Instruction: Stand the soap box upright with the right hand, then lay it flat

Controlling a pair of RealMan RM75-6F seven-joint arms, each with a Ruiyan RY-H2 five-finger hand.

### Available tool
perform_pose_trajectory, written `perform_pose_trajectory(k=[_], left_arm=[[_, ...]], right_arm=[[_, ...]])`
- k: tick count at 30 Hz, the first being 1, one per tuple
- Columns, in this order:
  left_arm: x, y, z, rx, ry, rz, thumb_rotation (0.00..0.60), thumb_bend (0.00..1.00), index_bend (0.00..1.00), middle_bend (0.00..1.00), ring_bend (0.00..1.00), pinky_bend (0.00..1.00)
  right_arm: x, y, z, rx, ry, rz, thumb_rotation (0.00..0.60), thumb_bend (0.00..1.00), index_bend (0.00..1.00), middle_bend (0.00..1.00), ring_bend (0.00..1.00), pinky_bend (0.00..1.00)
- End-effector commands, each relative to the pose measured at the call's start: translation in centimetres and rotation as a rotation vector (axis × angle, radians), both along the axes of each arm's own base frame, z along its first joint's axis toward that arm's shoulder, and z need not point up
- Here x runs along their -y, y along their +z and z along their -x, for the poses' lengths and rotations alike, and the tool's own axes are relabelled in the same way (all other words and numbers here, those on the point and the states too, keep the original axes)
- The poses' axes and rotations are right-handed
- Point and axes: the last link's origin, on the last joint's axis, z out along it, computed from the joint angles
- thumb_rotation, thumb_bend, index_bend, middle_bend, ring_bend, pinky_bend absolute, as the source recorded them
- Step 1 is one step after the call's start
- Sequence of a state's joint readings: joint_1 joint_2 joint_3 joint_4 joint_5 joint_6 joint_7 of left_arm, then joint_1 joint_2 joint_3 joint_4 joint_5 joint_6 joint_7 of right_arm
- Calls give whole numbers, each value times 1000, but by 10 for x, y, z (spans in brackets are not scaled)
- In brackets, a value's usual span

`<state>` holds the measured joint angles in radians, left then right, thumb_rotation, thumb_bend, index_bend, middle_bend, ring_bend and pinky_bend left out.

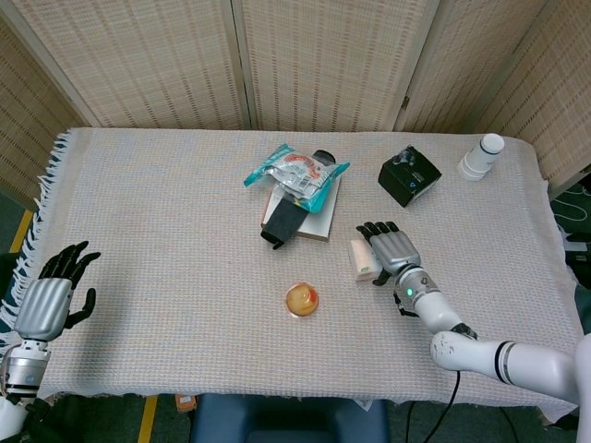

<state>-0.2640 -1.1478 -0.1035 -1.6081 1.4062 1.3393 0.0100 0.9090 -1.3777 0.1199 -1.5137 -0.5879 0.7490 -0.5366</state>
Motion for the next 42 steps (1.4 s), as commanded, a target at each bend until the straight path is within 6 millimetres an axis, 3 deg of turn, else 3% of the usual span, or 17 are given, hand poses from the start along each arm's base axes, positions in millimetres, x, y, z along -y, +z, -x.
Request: perform_pose_trajectory(k=[1, 7, 19, 27, 30, 32, 35, 36, 39, 42], left_arm=[[-1, 0, 1, -5, 2, 1, 600, 546, 162, 0, 0, 114], [-3, -4, 3, -10, 9, 14, 600, 546, 162, 0, 0, 114], [-3, -3, 3, 0, 3, 18, 600, 546, 162, 0, 0, 114], [-3, -3, 3, 4, 4, 21, 600, 546, 162, 0, 0, 115], [-3, -3, 2, 5, 3, 20, 600, 546, 162, 0, 0, 114], [-2, -3, 2, 7, 2, 21, 600, 546, 161, 0, 0, 114], [-2, -2, 2, 10, 1, 22, 600, 546, 162, 0, 0, 114], [-2, -2, 1, 12, 0, 20, 600, 546, 162, 0, 0, 114], [-1, -2, 1, 11, -3, 20, 600, 546, 162, 0, 0, 114], [0, -2, 0, 9, -6, 21, 600, 546, 161, 0, 0, 114]], right_arm=[[3, -6, 0, -10, -6, -9, 600, 46, 6, 61, 0, 0], [7, -17, -2, -18, -10, -21, 600, 47, 98, 152, 0, 0], [13, -19, -4, -17, 1, -2, 600, 47, 244, 253, 10, 0], [15, -19, -8, -4, 47, 40, 600, 174, 496, 420, 153, 0], [15, -15, -10, 45, 92, 95, 600, 199, 543, 456, 193, 0], [13, -11, -12, 132, 118, 140, 600, 207, 554, 467, 208, 0], [1, -1, -5, 421, 95, 184, 600, 207, 553, 467, 208, 0], [-3, 6, 1, 592, 67, 211, 600, 207, 553, 467, 208, 0], [-12, 22, 30, 1017, -20, 274, 600, 227, 562, 467, 208, 0], [-13, 24, 61, 1243, -90, 266, 600, 256, 570, 467, 208, 0]])
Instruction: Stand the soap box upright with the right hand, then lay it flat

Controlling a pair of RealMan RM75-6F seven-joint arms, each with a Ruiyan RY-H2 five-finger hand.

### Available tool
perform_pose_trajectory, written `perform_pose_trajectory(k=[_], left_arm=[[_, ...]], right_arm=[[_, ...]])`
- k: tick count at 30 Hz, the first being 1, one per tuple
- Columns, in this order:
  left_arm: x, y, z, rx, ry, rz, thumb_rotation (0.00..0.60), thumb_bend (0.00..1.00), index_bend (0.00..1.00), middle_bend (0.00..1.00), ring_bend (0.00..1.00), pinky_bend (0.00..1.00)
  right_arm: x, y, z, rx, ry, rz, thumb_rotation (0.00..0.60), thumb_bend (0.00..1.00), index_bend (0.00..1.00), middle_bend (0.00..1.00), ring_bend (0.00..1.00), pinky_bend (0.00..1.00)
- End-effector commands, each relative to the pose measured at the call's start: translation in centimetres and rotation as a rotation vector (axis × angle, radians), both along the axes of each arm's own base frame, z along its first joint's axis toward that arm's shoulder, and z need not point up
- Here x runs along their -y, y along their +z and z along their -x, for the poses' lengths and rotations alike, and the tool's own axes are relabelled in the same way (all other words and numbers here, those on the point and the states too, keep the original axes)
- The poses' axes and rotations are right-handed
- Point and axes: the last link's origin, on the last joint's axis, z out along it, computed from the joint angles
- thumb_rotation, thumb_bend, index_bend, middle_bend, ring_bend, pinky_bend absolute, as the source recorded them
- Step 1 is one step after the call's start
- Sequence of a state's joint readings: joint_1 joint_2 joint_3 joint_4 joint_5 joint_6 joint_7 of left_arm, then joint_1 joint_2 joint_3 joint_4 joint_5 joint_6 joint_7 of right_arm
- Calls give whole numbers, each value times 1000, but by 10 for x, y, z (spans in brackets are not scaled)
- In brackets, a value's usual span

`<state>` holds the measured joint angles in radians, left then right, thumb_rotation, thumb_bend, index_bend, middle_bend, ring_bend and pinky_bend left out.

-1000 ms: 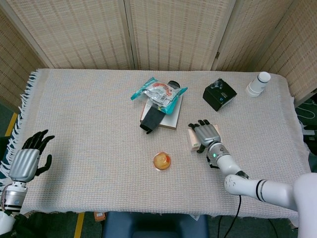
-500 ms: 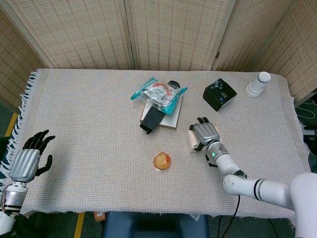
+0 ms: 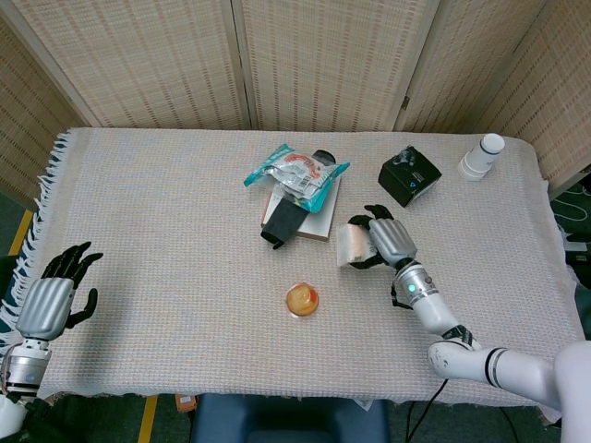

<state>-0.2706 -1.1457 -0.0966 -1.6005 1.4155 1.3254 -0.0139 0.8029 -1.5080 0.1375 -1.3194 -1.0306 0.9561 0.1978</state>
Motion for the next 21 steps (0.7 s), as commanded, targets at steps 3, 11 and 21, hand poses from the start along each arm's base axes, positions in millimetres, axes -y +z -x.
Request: perform_pose_trajectory(k=[3, 11, 21], left_arm=[[1, 0, -1, -3, -3, -2, 600, 547, 162, 0, 0, 114], [-2, -5, 2, -20, 12, 10, 600, 547, 161, 0, 0, 114], [-5, -7, 4, -27, 27, 16, 600, 546, 162, 0, 0, 114]], right_arm=[[-18, 21, 87, 825, -89, 4, 600, 271, 570, 467, 208, 0], [-4, 4, 108, 844, -121, -115, 600, 293, 553, 467, 209, 0], [3, -13, 103, 849, -138, -200, 600, 312, 543, 467, 208, 0]])
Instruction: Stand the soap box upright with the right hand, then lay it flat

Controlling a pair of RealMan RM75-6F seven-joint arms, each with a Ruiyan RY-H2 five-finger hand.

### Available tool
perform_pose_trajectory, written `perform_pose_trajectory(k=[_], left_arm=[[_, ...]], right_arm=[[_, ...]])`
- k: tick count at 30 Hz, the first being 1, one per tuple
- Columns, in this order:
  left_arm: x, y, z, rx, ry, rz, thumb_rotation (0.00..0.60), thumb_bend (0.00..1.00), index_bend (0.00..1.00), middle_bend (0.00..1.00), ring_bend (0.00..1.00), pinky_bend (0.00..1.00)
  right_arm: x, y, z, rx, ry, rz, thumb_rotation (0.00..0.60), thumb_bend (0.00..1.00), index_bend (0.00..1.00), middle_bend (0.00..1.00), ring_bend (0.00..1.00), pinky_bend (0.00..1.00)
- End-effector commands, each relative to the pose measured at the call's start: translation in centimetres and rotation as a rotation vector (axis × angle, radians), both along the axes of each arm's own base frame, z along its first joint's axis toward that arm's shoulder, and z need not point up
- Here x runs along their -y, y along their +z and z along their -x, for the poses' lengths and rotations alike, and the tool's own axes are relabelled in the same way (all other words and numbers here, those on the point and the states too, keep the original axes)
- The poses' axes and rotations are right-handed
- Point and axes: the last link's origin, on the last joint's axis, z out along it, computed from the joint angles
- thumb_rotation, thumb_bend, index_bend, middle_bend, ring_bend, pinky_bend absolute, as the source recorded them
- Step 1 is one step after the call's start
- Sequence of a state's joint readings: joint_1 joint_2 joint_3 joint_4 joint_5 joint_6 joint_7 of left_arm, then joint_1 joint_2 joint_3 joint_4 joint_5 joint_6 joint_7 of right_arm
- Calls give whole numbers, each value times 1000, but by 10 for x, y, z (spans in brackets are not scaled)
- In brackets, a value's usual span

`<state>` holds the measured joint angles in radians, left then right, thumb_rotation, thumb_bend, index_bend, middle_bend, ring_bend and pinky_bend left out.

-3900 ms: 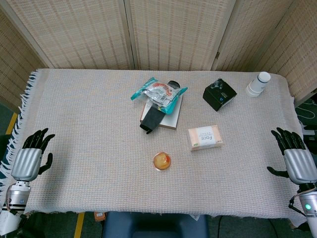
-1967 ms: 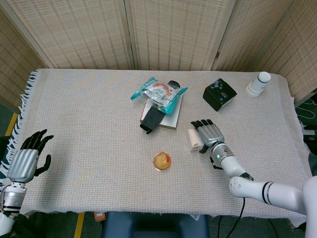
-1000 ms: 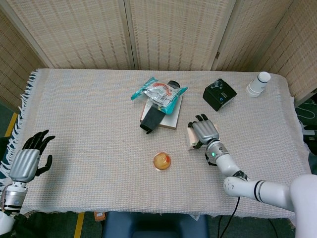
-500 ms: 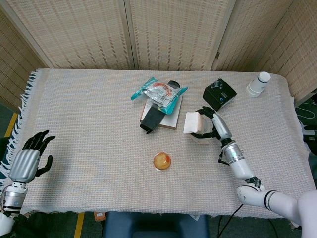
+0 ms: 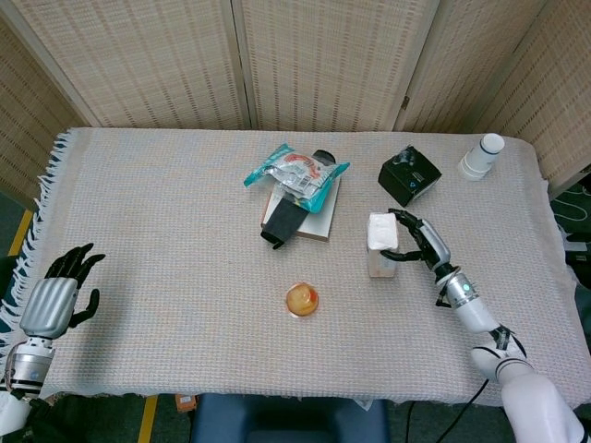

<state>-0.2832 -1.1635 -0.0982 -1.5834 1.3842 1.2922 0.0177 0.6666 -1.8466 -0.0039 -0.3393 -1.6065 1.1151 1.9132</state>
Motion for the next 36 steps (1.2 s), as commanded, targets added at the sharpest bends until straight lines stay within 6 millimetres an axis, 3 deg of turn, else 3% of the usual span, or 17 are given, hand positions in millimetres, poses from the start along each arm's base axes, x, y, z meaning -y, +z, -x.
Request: perform_pose_trajectory(k=[1, 21, 36], left_arm=[[0, 0, 0, 0, 1, 0, 600, 546, 162, 0, 0, 114], [-2, -1, 3, -12, 16, 4, 600, 546, 162, 0, 0, 114], [-1, -1, 1, -10, 12, 6, 600, 546, 161, 0, 0, 115]], right_arm=[[-2, -10, -3, 14, 8, -41, 600, 313, 543, 467, 206, 0], [2, 3, 9, -125, 26, -23, 600, 327, 528, 467, 183, 0], [-11, 14, 28, -188, 41, -89, 600, 327, 517, 466, 181, 0]])
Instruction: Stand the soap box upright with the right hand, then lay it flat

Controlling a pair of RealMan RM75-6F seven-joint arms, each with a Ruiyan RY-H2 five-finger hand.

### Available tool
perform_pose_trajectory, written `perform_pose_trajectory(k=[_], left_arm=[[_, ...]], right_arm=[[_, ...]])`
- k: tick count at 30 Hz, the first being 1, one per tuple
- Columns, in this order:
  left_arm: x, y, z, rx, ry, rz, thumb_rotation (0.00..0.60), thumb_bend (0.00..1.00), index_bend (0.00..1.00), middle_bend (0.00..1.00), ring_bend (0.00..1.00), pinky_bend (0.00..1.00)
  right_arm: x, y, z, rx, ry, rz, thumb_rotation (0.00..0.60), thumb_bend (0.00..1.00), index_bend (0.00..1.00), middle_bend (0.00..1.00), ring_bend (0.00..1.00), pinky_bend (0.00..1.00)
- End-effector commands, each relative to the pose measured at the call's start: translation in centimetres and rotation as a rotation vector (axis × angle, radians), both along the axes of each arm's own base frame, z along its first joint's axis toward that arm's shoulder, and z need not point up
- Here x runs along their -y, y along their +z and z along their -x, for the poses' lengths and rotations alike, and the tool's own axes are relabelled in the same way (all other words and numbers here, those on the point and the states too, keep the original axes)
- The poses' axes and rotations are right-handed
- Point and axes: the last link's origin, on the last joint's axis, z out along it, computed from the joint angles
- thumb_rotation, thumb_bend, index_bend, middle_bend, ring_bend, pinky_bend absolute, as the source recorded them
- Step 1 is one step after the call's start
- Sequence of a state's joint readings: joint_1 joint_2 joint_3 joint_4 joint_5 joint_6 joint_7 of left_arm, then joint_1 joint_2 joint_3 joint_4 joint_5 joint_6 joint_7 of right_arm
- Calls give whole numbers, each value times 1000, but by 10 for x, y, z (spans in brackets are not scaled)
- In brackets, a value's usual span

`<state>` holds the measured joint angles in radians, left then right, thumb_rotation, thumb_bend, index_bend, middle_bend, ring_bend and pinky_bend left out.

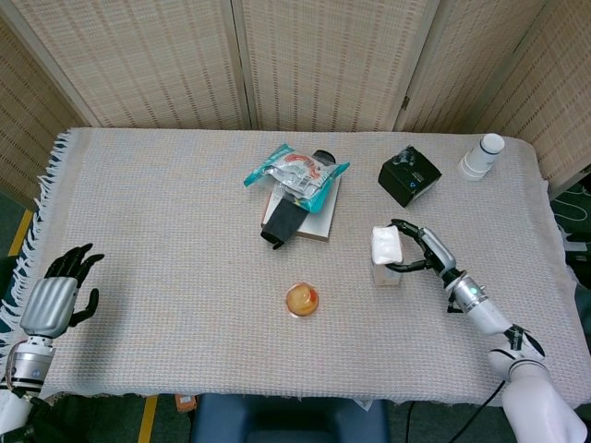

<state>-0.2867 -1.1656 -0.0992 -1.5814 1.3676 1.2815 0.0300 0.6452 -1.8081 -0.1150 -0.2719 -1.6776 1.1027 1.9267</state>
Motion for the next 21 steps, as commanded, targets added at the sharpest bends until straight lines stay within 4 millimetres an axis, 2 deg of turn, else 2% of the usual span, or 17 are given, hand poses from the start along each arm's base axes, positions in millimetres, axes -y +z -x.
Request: perform_pose_trajectory(k=[1, 11, 14, 18, 21], left_arm=[[1, -1, -1, 0, -4, 6, 600, 546, 161, 0, 0, 115], [1, -1, -1, 1, -2, 8, 600, 547, 161, 0, 0, 114], [1, -1, -2, 1, -3, 9, 600, 546, 162, 0, 0, 114], [1, -1, -2, 11, -4, 9, 600, 546, 162, 0, 0, 114], [1, 0, -2, 11, -6, 4, 600, 543, 162, 0, 0, 114]], right_arm=[[-3, 3, 3, -23, 11, -16, 600, 327, 514, 466, 181, 0], [-3, 6, 7, -98, 26, -36, 600, 327, 431, 453, 141, 0], [-4, 6, 8, -76, 4, -76, 600, 284, 379, 419, 121, 0], [-4, 6, 9, -83, 4, -90, 600, 85, 199, 297, 52, 0], [-4, 8, 7, -74, 11, -87, 600, 29, 42, 145, 0, 0]])
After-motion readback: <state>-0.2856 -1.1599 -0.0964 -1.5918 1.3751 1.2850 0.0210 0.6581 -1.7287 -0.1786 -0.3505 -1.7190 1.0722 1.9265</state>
